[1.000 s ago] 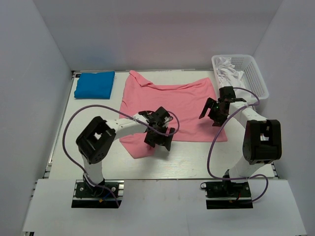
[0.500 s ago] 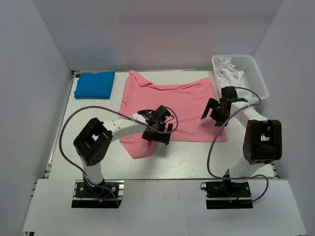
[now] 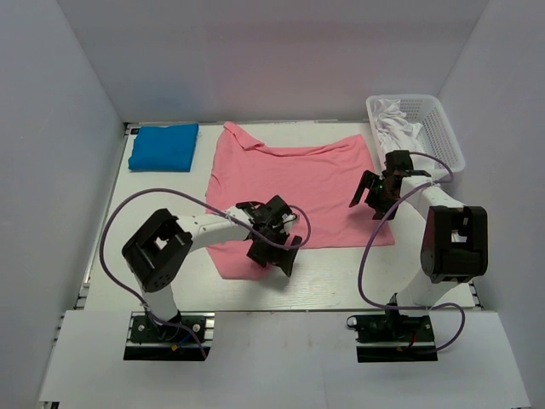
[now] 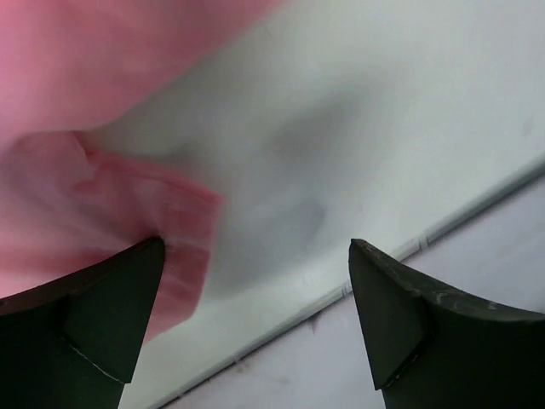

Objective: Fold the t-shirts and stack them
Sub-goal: Flatten out the tshirt

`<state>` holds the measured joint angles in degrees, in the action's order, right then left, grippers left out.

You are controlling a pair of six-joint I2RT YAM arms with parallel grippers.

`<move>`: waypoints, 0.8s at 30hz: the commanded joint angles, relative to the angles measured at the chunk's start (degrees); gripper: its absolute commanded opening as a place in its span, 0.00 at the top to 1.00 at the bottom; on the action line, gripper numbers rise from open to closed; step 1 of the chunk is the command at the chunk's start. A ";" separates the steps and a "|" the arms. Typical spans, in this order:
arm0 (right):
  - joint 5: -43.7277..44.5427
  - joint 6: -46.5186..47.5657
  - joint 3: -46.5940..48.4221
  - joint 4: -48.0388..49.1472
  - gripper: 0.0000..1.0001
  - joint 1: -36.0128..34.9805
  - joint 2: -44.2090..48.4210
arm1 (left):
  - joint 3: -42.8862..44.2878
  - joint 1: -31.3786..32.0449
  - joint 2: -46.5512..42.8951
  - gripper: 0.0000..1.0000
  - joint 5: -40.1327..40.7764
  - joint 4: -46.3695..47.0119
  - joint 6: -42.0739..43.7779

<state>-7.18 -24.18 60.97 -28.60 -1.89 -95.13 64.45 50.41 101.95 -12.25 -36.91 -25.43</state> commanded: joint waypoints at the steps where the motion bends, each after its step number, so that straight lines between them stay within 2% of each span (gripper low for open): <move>1: -2.57 1.60 0.20 0.47 0.10 0.57 0.21 | -4.14 1.53 -2.89 0.00 -14.17 -2.65 4.77; 7: -4.69 1.86 0.03 0.83 0.10 1.10 -0.49 | -5.38 2.06 -3.51 0.00 -22.63 -9.39 8.38; 11: -5.21 2.12 -0.06 1.44 0.10 1.19 0.30 | -3.11 2.06 -5.62 0.00 -19.75 -12.48 8.56; 12: -5.04 2.39 -0.15 1.53 0.10 1.27 0.47 | -1.62 1.54 -6.67 0.00 -15.13 -13.19 6.73; 14: -4.42 2.82 -0.41 2.23 0.10 1.27 2.40 | 3.30 0.57 -7.73 0.00 -11.41 -13.72 4.96; 17: -2.50 3.61 -0.50 2.50 0.10 1.19 5.12 | 11.91 0.56 -7.73 0.00 3.24 -17.74 -2.32; 18: -0.66 3.97 -0.50 2.58 0.10 1.01 6.61 | 16.89 -0.57 -7.04 0.00 11.81 -20.11 -7.30; 19: -0.21 4.40 -0.85 2.76 0.10 0.66 7.32 | 19.12 -1.28 -5.46 0.00 16.51 -24.57 -9.79; 21: 2.06 5.37 -1.64 4.07 0.10 0.14 10.13 | 24.03 -5.03 -3.70 0.00 25.21 -27.25 -13.05; 24: 3.22 5.64 -1.12 3.55 0.10 -0.66 11.72 | 25.73 -11.28 -0.01 0.00 29.39 -27.35 -13.77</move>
<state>-6.81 -20.38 59.70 -26.85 -1.61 -86.02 88.88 45.21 99.44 3.14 -58.74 -33.85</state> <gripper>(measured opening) 0.904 0.996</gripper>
